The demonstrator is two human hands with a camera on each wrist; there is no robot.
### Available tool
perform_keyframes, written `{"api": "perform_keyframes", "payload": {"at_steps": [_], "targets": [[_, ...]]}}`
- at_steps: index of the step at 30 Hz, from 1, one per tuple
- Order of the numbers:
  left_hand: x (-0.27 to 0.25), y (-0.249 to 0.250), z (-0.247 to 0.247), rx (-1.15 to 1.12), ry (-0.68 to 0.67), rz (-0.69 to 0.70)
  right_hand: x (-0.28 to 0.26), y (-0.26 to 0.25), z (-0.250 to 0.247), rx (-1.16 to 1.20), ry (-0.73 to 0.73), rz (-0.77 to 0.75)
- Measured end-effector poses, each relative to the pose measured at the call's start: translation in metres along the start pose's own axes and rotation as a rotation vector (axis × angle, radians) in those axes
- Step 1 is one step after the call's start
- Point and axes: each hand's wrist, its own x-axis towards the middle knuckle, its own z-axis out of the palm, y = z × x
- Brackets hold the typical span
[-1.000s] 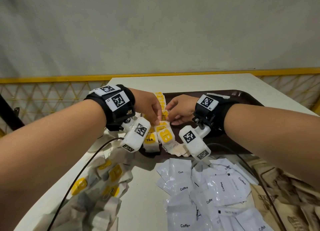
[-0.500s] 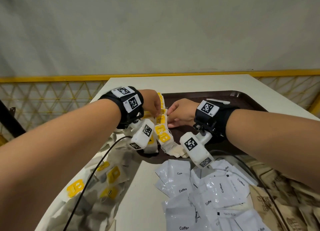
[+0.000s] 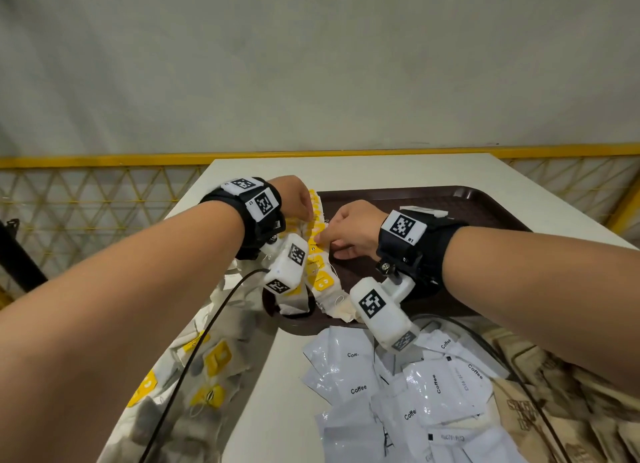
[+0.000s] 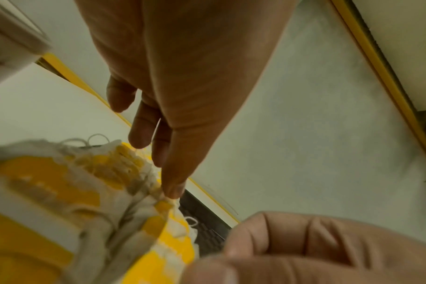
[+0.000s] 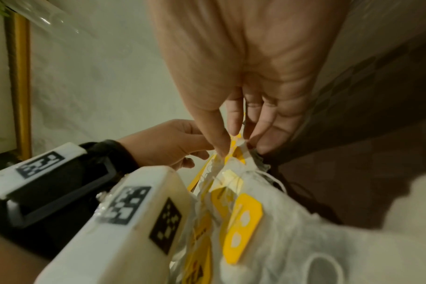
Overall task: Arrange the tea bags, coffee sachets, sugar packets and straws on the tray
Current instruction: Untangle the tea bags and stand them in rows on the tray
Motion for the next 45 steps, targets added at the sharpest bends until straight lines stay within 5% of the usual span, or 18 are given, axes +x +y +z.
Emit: {"api": "perform_keyframes", "payload": {"at_steps": [18, 24, 45], "targets": [[0.0, -0.007, -0.003, -0.014, 0.019, -0.03, 0.007, 0.007, 0.002, 0.024, 0.003, -0.048], [-0.004, -0.008, -0.001, -0.001, -0.125, 0.012, 0.007, 0.009, 0.001, 0.01, 0.009, -0.085], [-0.003, -0.015, -0.009, -0.038, -0.027, -0.046, 0.008, 0.015, -0.009, -0.109, 0.055, -0.233]]}}
